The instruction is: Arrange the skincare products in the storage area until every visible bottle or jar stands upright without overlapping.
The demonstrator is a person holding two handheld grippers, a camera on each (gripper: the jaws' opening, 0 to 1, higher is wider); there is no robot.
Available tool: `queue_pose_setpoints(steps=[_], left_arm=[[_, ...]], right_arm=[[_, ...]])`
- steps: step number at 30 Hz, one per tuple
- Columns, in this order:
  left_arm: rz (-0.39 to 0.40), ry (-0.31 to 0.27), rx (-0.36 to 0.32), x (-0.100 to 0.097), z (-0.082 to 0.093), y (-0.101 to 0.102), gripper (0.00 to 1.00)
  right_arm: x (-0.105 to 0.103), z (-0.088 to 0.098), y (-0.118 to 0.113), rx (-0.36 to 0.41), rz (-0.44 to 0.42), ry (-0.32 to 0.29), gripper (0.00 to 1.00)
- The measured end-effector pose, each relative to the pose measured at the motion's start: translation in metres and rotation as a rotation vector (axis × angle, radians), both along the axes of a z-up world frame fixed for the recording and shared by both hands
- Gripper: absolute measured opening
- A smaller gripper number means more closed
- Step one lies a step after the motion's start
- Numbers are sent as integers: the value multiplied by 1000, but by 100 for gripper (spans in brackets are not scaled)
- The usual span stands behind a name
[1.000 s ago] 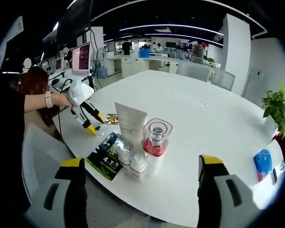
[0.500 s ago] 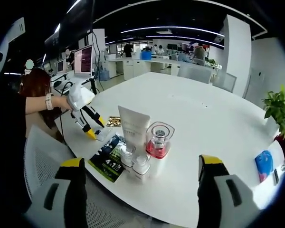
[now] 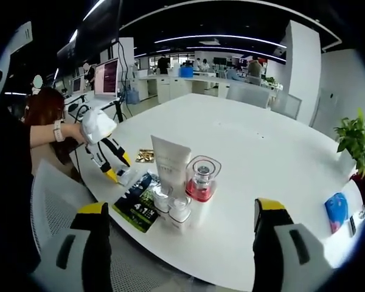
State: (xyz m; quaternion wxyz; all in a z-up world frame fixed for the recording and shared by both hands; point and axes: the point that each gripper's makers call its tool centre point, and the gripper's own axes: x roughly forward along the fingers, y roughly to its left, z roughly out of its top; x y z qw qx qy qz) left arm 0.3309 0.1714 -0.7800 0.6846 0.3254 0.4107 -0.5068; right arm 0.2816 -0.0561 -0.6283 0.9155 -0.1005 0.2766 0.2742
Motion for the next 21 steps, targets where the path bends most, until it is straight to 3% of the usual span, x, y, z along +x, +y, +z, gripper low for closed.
queue_pose_setpoints(steps=[21], left_arm=[[-91,41,-13,-39,2,-18,37]], right_arm=[[-6,-4,1,0,1,11,100]])
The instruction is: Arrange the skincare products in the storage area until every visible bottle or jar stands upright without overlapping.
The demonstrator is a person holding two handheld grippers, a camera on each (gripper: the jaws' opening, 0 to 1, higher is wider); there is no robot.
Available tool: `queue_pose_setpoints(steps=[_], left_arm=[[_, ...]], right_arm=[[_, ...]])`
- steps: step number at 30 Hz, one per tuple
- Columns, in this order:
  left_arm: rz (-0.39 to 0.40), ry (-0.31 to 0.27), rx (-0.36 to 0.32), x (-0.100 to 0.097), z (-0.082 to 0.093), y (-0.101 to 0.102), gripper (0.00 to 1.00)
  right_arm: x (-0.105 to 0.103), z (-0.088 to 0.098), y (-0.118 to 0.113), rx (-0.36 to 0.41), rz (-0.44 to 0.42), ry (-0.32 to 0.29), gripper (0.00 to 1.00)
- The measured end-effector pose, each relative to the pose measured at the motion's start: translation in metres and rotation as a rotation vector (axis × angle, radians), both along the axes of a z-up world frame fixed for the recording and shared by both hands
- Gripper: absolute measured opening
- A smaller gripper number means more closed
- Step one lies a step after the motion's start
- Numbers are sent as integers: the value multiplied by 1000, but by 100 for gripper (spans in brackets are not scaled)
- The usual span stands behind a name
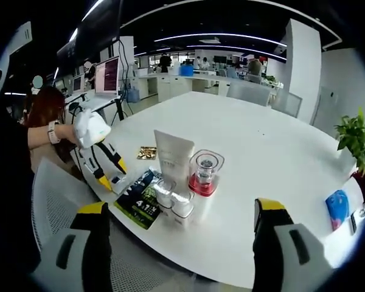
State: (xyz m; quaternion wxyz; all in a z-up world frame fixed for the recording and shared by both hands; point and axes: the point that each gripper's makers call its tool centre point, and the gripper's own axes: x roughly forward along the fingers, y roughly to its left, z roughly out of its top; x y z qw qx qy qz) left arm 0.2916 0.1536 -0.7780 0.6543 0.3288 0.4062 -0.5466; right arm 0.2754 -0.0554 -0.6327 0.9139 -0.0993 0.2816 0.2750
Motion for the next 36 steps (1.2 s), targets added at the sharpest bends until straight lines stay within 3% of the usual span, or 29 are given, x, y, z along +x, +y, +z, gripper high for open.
queue_pose_setpoints(steps=[11,21,36], left_arm=[[-24,-3,9,-7,3,-3,37],[-28,-1,24,-12,-6,1,37],[-18,-17,0,-14,-8,-1,37]], right_arm=[[-1,0,0,-8,4,2,100],[-3,0,2,-10,7,6,100],[-2,-2,5,-19,15,14,100]])
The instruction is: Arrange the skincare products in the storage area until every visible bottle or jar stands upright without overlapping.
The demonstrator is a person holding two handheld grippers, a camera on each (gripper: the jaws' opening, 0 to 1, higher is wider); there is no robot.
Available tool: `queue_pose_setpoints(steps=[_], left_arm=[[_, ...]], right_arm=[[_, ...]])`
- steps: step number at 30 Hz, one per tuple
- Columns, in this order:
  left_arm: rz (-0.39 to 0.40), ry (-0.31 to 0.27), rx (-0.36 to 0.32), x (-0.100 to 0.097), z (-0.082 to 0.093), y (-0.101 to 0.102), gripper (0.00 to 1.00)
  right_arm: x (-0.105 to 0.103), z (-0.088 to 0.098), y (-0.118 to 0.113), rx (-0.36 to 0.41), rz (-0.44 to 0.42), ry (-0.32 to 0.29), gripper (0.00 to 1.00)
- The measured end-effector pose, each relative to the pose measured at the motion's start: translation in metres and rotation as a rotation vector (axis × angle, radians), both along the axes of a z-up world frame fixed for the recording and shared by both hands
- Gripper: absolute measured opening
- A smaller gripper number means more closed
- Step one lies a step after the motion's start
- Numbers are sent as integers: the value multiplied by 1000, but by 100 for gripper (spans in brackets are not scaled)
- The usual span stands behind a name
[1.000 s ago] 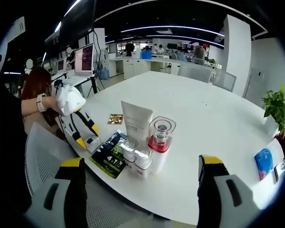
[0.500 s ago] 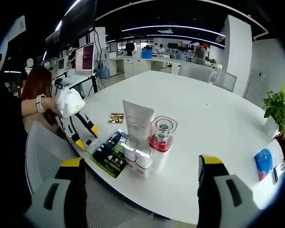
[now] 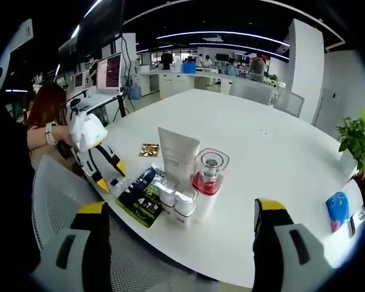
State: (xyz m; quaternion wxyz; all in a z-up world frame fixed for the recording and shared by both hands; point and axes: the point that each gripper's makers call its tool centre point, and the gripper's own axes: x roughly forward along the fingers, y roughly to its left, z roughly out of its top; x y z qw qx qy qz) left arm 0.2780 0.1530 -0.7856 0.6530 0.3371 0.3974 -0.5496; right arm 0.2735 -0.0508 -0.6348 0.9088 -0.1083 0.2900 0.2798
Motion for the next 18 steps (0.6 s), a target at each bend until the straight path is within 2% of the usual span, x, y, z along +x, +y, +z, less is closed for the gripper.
queue_pose_setpoints(steps=[8,12,18], left_arm=[[8,-8,-3,0,0,-1,40],[10,-7,-1,1,0,-1,46],[50,2,-63,6,12,-3,46]], right_arm=[[-1,-1,2,-5,10,9,100],[-1,-2,1,-8,10,12,100],[-1,-1,1,-5,9,11,100]])
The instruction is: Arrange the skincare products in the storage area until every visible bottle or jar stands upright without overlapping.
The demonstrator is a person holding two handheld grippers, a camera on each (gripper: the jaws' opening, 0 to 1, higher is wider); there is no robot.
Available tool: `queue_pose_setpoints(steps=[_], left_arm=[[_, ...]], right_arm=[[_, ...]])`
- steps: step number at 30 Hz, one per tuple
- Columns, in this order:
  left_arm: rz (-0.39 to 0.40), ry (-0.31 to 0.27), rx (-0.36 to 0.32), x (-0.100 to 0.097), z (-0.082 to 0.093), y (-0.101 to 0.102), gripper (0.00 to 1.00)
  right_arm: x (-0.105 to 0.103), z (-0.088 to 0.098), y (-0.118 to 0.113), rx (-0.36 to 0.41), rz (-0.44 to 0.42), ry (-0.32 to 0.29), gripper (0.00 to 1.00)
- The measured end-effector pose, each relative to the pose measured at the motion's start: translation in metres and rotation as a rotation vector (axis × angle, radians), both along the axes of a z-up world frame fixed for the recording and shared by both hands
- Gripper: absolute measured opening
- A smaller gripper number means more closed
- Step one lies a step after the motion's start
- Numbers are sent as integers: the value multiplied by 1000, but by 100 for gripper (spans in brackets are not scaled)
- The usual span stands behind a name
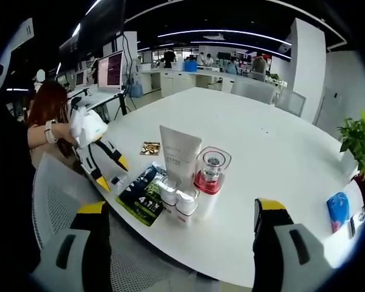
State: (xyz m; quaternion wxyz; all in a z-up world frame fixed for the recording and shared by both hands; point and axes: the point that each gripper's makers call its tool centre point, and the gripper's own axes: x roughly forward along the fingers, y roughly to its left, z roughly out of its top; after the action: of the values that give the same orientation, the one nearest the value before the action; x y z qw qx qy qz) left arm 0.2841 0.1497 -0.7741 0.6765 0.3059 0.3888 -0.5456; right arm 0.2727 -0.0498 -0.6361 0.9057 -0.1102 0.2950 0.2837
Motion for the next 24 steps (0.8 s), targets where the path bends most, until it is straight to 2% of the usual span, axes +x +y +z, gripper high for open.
queue_pose_setpoints(steps=[7,15,24], left_arm=[[60,-26,-37,21,16,6,50],[109,-54,-42,44,23,18,53],[143,-81,-23,69,25,32,52]], right_arm=[[1,-1,0,6,-1,7,100],[2,-2,-3,5,-11,10,100],[2,-7,-6,5,-22,23,100]])
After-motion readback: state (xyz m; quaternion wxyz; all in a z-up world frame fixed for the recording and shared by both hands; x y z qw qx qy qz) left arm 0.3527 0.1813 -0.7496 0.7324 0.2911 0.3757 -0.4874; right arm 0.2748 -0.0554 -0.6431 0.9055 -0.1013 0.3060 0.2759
